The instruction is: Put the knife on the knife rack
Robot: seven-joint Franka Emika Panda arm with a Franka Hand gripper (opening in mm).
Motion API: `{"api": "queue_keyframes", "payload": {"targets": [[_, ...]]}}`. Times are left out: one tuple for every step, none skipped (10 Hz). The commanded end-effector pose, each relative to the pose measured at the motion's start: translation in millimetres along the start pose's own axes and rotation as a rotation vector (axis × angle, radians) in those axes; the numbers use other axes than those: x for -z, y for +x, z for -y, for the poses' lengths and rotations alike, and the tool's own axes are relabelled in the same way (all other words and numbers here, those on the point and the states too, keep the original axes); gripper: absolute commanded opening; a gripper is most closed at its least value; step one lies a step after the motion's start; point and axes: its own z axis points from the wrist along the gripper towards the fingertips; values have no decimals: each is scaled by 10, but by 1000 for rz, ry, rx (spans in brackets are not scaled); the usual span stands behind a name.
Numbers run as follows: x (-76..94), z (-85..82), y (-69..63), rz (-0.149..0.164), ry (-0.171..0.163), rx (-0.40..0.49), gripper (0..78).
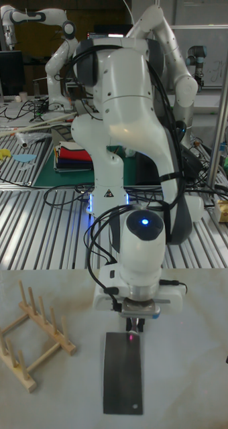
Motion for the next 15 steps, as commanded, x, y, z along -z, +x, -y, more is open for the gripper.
{"api": "queue_keyframes", "payload": {"targets": [[142,27,-57,35,16,-24,19],[186,41,-67,55,25,-38,19],[205,46,-69,60,25,-46,19],[274,66,-79,68,22,-76,19],[360,92,-97,75,20,-98,19],[448,119,-122,79,18,-115,19],[494,134,-137,83,17,-127,19],[604,166,-163,100,14,-165,19],[672,183,-168,114,11,-195,19],[740,198,-176,122,9,-223,19],[816,214,-200,125,6,-248,19],[904,230,-231,127,3,-269,19],[980,250,-252,138,1,-294,19],[1022,271,-257,144,0,-311,19],[1078,313,-254,159,5,-339,19]]}}
